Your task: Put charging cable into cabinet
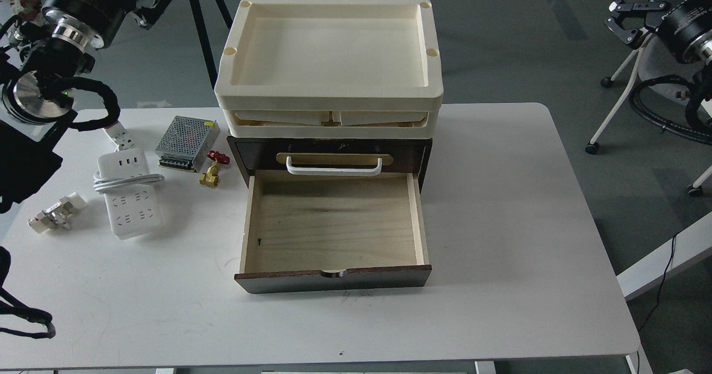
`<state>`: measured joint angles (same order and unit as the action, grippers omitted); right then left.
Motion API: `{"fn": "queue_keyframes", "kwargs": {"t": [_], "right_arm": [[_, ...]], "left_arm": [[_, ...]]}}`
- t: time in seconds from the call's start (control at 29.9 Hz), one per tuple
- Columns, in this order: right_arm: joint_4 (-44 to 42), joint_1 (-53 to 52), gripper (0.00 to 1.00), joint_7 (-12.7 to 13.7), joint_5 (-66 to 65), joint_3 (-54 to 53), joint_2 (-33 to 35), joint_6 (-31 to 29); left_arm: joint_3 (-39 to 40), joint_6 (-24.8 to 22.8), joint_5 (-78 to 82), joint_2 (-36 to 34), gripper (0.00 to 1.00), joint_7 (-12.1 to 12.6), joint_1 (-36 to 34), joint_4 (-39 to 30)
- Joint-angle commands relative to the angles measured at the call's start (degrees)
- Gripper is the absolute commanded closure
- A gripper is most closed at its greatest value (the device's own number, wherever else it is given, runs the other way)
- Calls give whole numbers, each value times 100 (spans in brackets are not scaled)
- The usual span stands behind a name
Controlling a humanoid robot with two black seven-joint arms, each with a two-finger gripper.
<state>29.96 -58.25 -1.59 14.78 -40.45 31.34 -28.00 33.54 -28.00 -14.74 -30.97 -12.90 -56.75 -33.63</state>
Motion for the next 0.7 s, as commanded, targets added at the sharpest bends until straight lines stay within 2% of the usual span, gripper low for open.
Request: {"fn": "queue_keyframes", "kwargs": {"t": [0.0,0.13,0.27,0.33,0.37,0.4,0.5,0.54,0.57,0.67], "right_arm": [[1,6,0,-8,-1,-15,-40,0],[-8,24,0,-16,7,-33,4,0],[-8,24,0,-25,7,-33,30,0],[-8,24,0,-34,16,-41,39,0],[-8,24,0,-34,16,-50,39,0],[-8,24,0,-43,16,-85,39,0],[-8,41,0,-34,16,-164,39,0],[-8,41,0,-34,16,-164,48,0],[-8,41,0,-43,16,-164,56,0],[-8,50,0,-43,25,-199,170,0]], "left_arm": [[4,0,-12,-5,0,41,-2,199],[21,0,-46,-23,0,86,-72,523],[249,0,-187,239,0,24,-46,1884],[355,0,-231,635,0,-11,-81,2063],[451,0,-240,749,0,-107,-64,2054],[574,0,-240,768,0,-308,-38,2054],[890,0,-240,725,0,-1168,15,2054],[996,0,-266,663,0,-1354,33,2054],[1153,0,-336,558,0,-1504,76,2045],[1567,0,-469,224,0,-1510,129,1774]]}}
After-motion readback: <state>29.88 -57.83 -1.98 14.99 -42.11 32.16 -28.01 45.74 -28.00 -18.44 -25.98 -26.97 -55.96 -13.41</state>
